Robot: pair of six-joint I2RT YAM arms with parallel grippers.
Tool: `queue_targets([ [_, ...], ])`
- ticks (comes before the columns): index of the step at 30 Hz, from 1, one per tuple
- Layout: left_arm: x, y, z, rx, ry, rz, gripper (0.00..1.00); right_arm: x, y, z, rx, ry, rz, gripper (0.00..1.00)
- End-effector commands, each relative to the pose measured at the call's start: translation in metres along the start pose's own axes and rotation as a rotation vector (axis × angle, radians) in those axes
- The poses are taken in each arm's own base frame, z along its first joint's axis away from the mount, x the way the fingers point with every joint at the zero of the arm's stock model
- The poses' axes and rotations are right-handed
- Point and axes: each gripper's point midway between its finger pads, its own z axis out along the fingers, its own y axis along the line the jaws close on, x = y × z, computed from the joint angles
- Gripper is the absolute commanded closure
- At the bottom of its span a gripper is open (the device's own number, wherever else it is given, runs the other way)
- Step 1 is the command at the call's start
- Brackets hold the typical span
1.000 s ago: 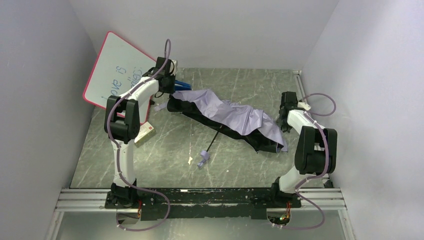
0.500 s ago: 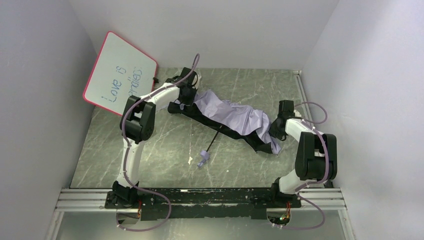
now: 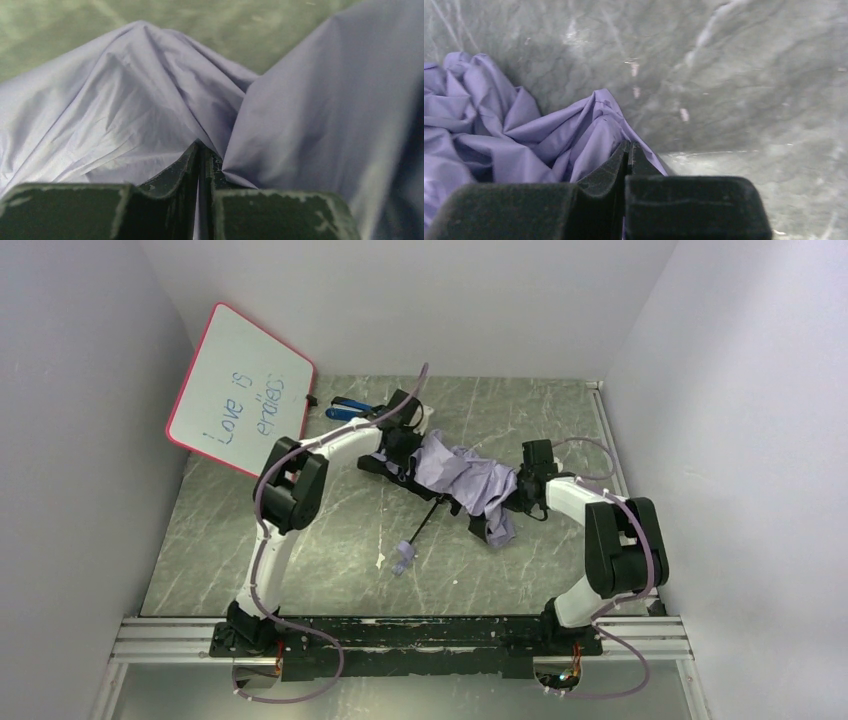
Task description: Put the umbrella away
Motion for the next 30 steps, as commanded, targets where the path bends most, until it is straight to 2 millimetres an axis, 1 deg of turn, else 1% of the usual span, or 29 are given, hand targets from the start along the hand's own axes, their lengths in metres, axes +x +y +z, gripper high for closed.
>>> queue_targets([
  [1, 0.006, -0.077, 0.012, 0.218, 0.011, 0.025, 0.85, 0.01, 0.033, 0.01, -0.087, 0.04, 0.015, 1.0],
  [5, 0.001, -0.126, 0.008, 0.356, -0.007, 0.055, 0.85, 0.016, 0.053, 0.018, -0.134, 0.067, 0.001, 1.0],
  [7, 0.002, -0.148, 0.005, 0.421, -0.01, 0.07, 0.86, 0.02, 0.063, 0.019, -0.156, 0.078, -0.01, 1.0],
  [10, 0.011, -0.179, -0.002, 0.505, -0.004, 0.114, 0.86, 0.028, 0.077, 0.016, -0.197, 0.082, -0.019, 1.0],
  [14, 0.025, -0.213, -0.012, 0.597, 0.01, 0.17, 0.87, 0.033, 0.095, 0.009, -0.277, 0.082, -0.015, 1.0],
  [17, 0.036, -0.233, -0.017, 0.663, 0.028, 0.199, 0.88, 0.034, 0.106, 0.0, -0.346, 0.078, 0.007, 1.0],
  [19, 0.039, -0.243, -0.018, 0.694, 0.035, 0.214, 0.88, 0.036, 0.113, -0.009, -0.4, 0.084, 0.029, 1.0],
  [20, 0.04, -0.247, -0.018, 0.707, 0.039, 0.218, 0.89, 0.038, 0.116, -0.013, -0.422, 0.089, 0.039, 1.0],
  [22, 0.034, -0.253, -0.018, 0.723, 0.03, 0.229, 0.89, 0.042, 0.118, -0.021, -0.445, 0.093, 0.063, 1.0],
  [24, 0.024, -0.251, -0.016, 0.689, 0.014, 0.248, 0.89, 0.045, 0.114, -0.027, -0.429, 0.08, 0.075, 1.0],
  [26, 0.009, -0.243, -0.013, 0.624, -0.008, 0.267, 0.88, 0.042, 0.1, -0.029, -0.355, 0.038, 0.081, 1.0],
  [27, 0.0, -0.235, -0.012, 0.586, -0.022, 0.263, 0.87, 0.044, 0.086, -0.029, -0.296, 0.033, 0.08, 1.0],
  [30, -0.02, -0.216, -0.012, 0.531, -0.057, 0.23, 0.84, 0.039, 0.06, -0.033, -0.184, -0.025, 0.06, 1.0],
])
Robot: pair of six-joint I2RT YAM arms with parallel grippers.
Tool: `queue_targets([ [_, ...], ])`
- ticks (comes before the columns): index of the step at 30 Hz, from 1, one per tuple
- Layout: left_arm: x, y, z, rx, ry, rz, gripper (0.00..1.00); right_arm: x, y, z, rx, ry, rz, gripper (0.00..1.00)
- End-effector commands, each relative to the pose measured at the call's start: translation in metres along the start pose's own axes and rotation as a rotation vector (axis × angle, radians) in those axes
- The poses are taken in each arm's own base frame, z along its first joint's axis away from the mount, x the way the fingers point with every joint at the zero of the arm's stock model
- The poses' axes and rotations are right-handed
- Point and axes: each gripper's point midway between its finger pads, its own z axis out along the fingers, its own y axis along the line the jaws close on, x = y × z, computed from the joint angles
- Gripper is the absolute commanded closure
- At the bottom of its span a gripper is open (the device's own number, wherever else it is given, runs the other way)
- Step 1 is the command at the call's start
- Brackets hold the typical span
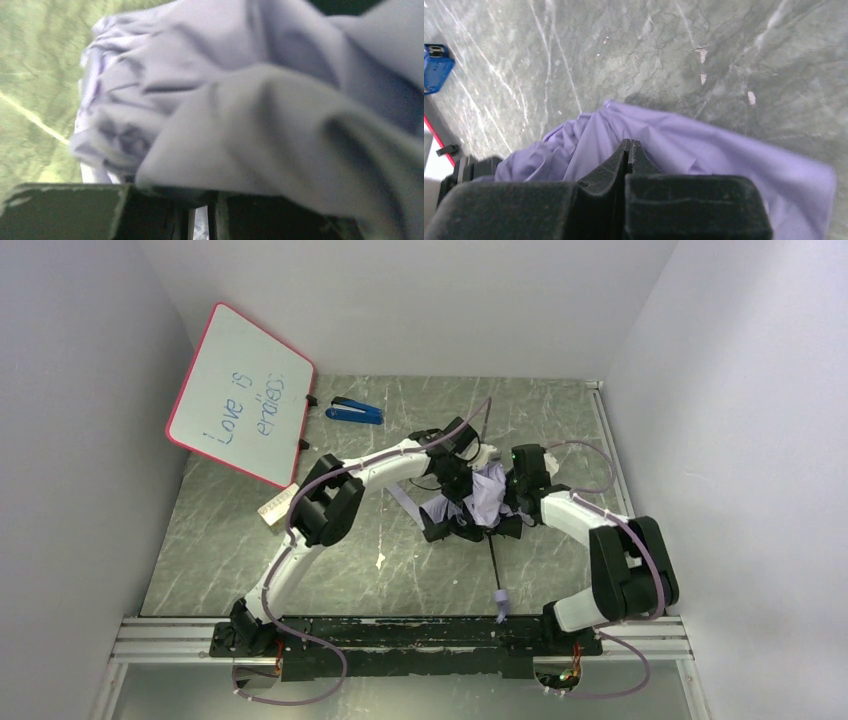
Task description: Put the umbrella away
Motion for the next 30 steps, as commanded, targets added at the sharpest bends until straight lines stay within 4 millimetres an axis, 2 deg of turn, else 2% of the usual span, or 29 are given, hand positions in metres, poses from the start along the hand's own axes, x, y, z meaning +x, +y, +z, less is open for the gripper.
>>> queue_targets([
  [1, -0.067, 0.004, -0.015, -0.044, -0.203, 0.092, 0.82, 0.028, 0.003, -0.027, 0.014, 0.071, -0.054, 1.0],
  [3, -0.07, 0.018, -0.025, -0.091, -0.216, 0.071, 0.79, 0.021, -0.01, -0.031, 0.08, 0.037, -0.096, 1.0],
  [7, -0.074, 0.037, -0.055, -0.15, -0.272, 0.012, 0.72, 0.006, -0.028, -0.042, 0.179, -0.027, -0.151, 0.93],
  [11, -0.077, 0.056, -0.104, -0.236, -0.343, -0.034, 0.67, -0.015, -0.043, -0.055, 0.267, -0.101, -0.199, 0.89],
  [15, -0.068, 0.07, -0.143, -0.301, -0.385, -0.074, 0.63, -0.032, -0.053, -0.068, 0.322, -0.147, -0.228, 0.87],
  [18, -0.058, 0.076, -0.16, -0.341, -0.394, -0.083, 0.62, -0.032, -0.055, -0.072, 0.324, -0.133, -0.243, 0.86],
  [21, -0.04, 0.089, -0.168, -0.415, -0.382, -0.107, 0.61, -0.024, -0.06, -0.073, 0.327, -0.097, -0.261, 0.86],
  [23, -0.026, 0.101, -0.164, -0.457, -0.355, -0.129, 0.62, -0.018, -0.067, -0.072, 0.341, -0.068, -0.27, 0.85],
  [26, -0.007, 0.113, -0.146, -0.469, -0.289, -0.149, 0.65, -0.003, -0.075, -0.067, 0.341, -0.013, -0.277, 0.85],
  [30, -0.002, 0.119, -0.119, -0.433, -0.242, -0.165, 0.68, 0.017, -0.079, -0.059, 0.304, 0.061, -0.265, 0.89],
])
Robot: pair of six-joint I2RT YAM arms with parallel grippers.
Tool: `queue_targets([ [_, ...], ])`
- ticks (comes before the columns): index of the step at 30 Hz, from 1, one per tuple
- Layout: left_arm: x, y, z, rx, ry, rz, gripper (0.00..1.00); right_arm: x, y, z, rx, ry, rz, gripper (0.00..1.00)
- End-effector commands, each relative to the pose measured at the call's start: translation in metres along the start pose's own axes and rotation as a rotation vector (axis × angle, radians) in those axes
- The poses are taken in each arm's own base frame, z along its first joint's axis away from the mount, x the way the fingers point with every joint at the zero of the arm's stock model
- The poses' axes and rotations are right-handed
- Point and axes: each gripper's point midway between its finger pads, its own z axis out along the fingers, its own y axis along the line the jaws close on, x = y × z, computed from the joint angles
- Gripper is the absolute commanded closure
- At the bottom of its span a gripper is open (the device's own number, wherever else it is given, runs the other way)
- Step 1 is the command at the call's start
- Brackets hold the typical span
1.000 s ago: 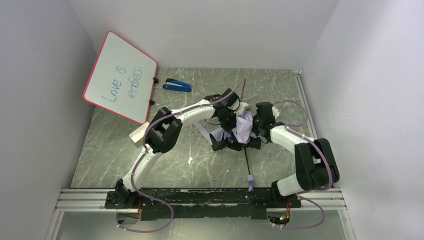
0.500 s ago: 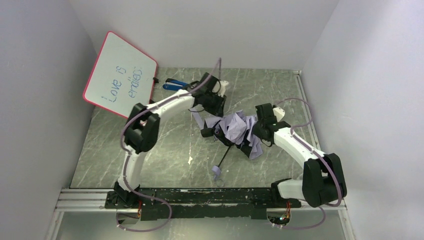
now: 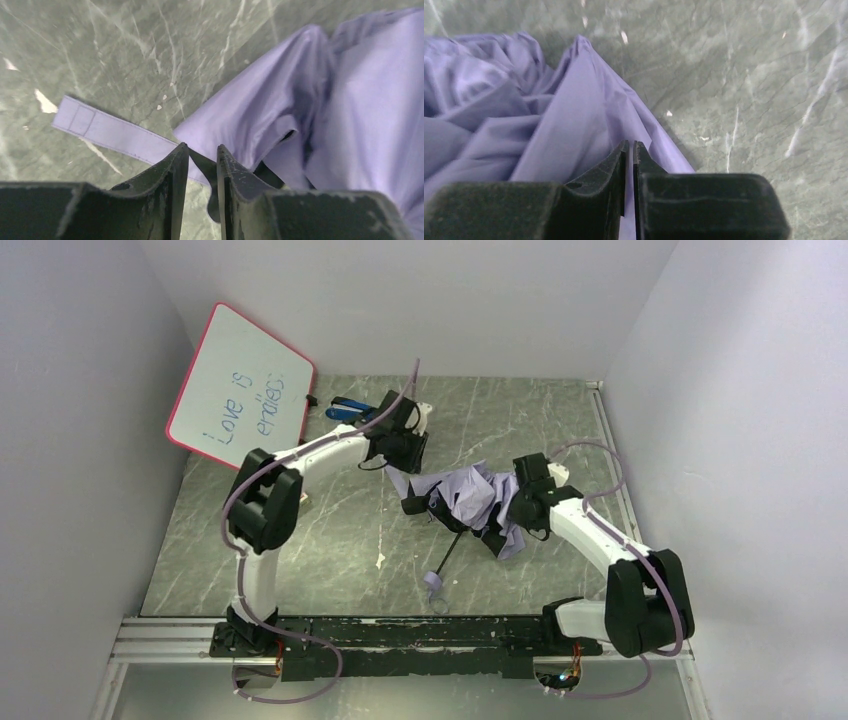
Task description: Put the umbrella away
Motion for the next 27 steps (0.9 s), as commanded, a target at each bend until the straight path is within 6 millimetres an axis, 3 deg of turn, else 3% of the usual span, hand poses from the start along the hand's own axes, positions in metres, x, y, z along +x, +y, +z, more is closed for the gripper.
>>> queue_targets([
  [1, 0.015, 0.003, 0.029, -0.014, 0.055, 0.0, 0.68, 0.03, -0.001, 0.008, -0.042, 0.101, -0.016, 0.89],
  [5, 0.019, -0.007, 0.056, -0.002, 0.089, 0.022, 0.69, 0.046, 0.011, 0.011, -0.118, 0.142, -0.005, 0.91],
  [10, 0.018, -0.035, 0.077, 0.053, 0.103, 0.079, 0.7, 0.059, 0.033, 0.007, -0.239, 0.157, 0.042, 0.92],
  [17, 0.012, -0.091, 0.089, 0.274, 0.083, 0.156, 0.74, 0.077, 0.081, -0.009, -0.454, 0.174, 0.103, 0.93],
  [21, 0.014, -0.117, 0.092, 0.363, 0.1, 0.198, 0.76, 0.076, 0.115, -0.024, -0.598, 0.143, 0.072, 0.92],
  [24, 0.007, -0.12, 0.089, 0.367, 0.087, 0.203, 0.77, 0.076, 0.128, -0.031, -0.659, 0.141, 0.022, 0.9],
  [27, -0.015, -0.103, 0.076, 0.278, 0.034, 0.193, 0.76, 0.071, 0.107, -0.027, -0.539, 0.109, -0.001, 0.9],
])
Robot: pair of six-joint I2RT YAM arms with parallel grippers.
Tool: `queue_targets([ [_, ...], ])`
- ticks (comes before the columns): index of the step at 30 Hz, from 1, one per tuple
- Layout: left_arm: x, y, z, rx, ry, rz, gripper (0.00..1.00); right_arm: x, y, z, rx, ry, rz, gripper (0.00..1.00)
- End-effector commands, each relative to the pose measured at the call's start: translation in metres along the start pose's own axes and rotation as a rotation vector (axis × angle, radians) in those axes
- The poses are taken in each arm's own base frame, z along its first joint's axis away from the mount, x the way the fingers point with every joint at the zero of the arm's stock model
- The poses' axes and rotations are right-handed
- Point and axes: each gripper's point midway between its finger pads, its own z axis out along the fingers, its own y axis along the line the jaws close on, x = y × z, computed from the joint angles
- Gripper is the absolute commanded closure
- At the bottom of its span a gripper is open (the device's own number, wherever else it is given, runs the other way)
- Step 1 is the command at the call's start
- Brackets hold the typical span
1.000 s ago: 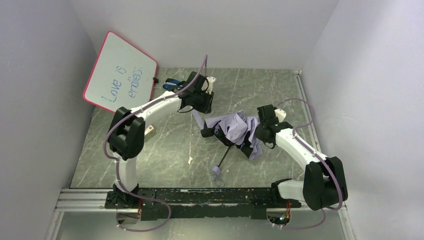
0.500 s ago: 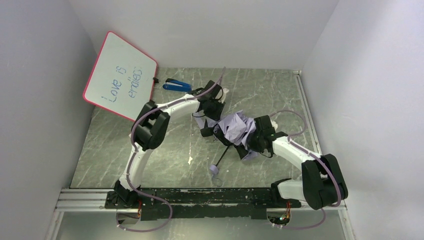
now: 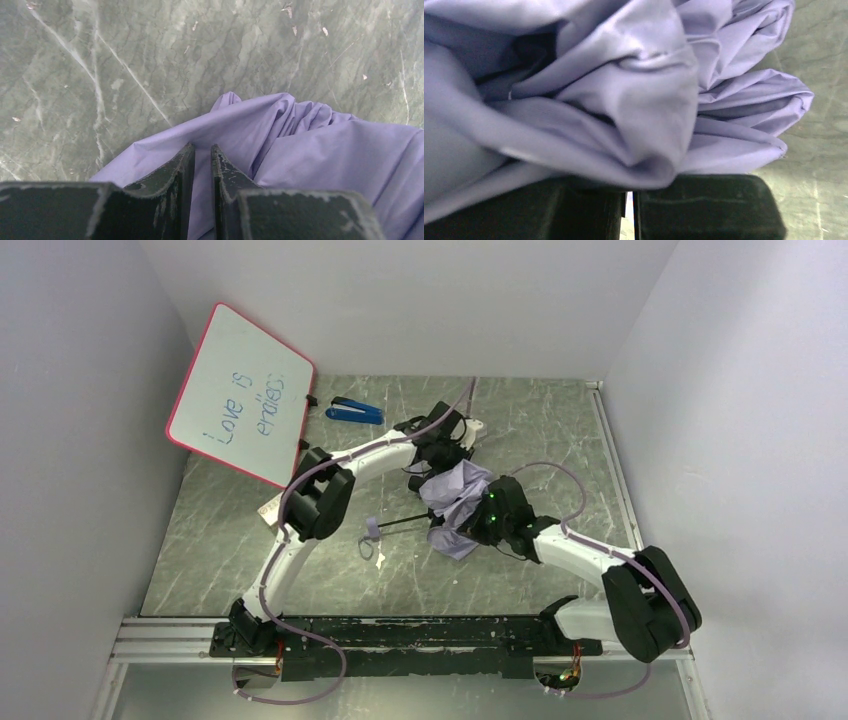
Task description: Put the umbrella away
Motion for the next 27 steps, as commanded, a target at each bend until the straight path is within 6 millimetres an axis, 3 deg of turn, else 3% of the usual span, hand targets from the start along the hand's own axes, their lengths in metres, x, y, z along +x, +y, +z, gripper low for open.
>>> queue_targets([
  [1, -0.032, -0.007, -0.03, -0.015, -0.075, 0.014, 0.75, -0.024, 0.008, -0.014, 0.03, -0.087, -0.039, 0.9],
  [6, -0.087, 0.03, -0.114, -0.144, -0.281, -0.083, 0.7, -0.035, -0.026, -0.048, 0.249, -0.138, -0.089, 0.91],
  [9, -0.102, 0.053, -0.168, -0.255, -0.38, -0.125, 0.69, -0.052, -0.034, -0.074, 0.335, -0.214, -0.114, 0.92],
  [11, -0.101, 0.065, -0.2, -0.345, -0.429, -0.156, 0.72, -0.067, -0.037, -0.091, 0.388, -0.283, -0.128, 0.92],
  [14, -0.08, 0.075, -0.234, -0.446, -0.459, -0.211, 0.8, -0.092, -0.044, -0.111, 0.484, -0.388, -0.15, 0.96],
  [18, -0.023, 0.086, -0.257, -0.575, -0.411, -0.283, 0.94, -0.117, -0.053, -0.119, 0.584, -0.441, -0.162, 1.0],
  [23, 0.042, 0.085, -0.279, -0.67, -0.369, -0.365, 0.95, -0.154, -0.066, -0.102, 0.544, -0.44, -0.09, 1.0],
  [27, 0.088, 0.083, -0.272, -0.681, -0.334, -0.442, 0.95, -0.169, -0.066, -0.069, 0.438, -0.354, -0.103, 1.0],
])
